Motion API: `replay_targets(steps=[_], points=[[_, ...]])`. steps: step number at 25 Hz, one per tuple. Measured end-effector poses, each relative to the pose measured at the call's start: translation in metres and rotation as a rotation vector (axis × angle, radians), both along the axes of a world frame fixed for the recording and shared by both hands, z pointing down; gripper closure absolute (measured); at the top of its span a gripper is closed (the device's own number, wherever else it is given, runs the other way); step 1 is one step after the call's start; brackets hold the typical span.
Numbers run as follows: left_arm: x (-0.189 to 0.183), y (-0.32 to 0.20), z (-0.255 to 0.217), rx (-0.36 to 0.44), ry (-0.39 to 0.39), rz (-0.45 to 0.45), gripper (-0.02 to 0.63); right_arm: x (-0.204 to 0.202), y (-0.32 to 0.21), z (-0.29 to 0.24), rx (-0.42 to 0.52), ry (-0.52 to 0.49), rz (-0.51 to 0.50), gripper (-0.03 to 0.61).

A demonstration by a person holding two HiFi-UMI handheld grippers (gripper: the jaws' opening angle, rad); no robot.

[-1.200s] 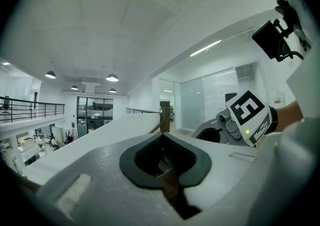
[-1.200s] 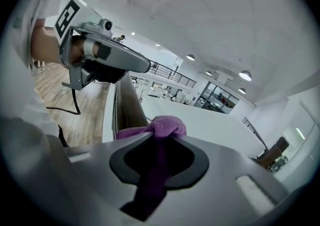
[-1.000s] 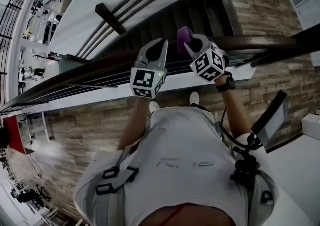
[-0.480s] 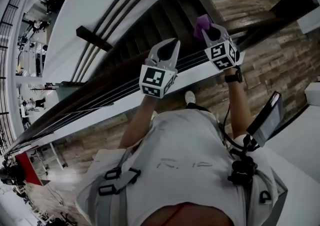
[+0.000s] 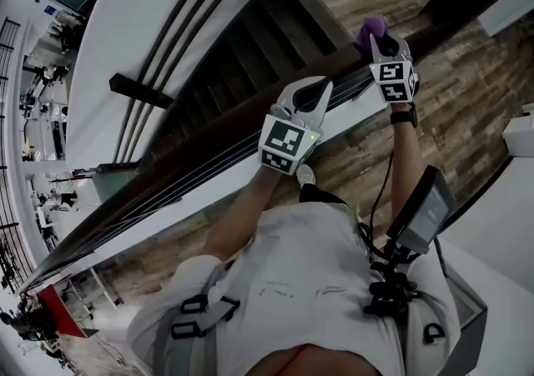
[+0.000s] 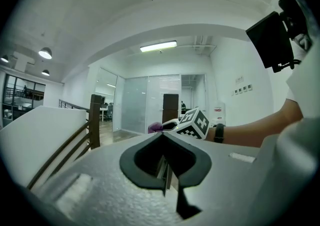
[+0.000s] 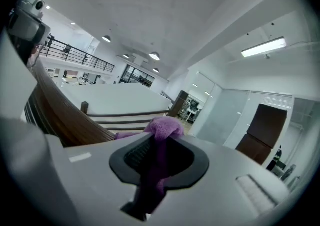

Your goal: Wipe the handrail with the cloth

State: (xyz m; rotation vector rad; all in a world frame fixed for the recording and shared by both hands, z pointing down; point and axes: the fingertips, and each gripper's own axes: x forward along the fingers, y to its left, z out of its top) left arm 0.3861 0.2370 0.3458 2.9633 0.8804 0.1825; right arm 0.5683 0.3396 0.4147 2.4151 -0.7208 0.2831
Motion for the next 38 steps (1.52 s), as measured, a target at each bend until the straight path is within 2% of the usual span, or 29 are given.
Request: replay_targets(steps=[8,13,17,21,23,24,26,29,31,35,38], points=[[0.042,0.066,-0.007,-0.003,0.014,0.066,0.612,0.092,0.105,-0.005,0.05,0.013,0.155,0.522],[0.062,0.09,-0.008,0.003,0.027,0.059,0.612,0.148,0.154,-0.004,0.037,0.008,0.235,0.522],[0.067,0.098,-0.007,-0.018,0.006,0.087,0.612,0.164,0.21,-0.002,0.024,-0.01,0.356,0.522],[0.06,0.07,-0.016,-0.03,0.028,0.005,0.612,0.177,0.199,-0.002,-0.015,-0.056,0.384,0.523],[0.046,0.039,-0.019,-0.024,0.04,-0.049,0.612,0.163,0.168,-0.014,0.032,-0.043,0.36,0.52],[0.036,0.02,-0.019,-0.024,0.04,-0.079,0.612,0.149,0.139,-0.022,0.102,-0.032,0.32,0.52],[0.012,-0.021,-0.017,-0.031,0.042,-0.149,0.612,0.108,0.058,-0.042,0.233,-0.003,0.177,0.52],[-0.032,-0.095,-0.028,-0.048,0.075,-0.306,0.612,0.028,-0.093,-0.08,0.373,0.012,-0.128,0.52],[-0.065,-0.152,-0.032,-0.055,0.088,-0.435,0.612,-0.029,-0.192,-0.097,0.463,-0.028,-0.319,0.519],[-0.156,-0.253,-0.021,-0.037,0.056,-0.642,0.612,-0.168,-0.348,-0.097,0.569,-0.192,-0.651,0.519],[-0.236,-0.32,-0.014,-0.021,0.037,-0.82,0.612,-0.276,-0.436,-0.092,0.575,-0.283,-0.877,0.518]])
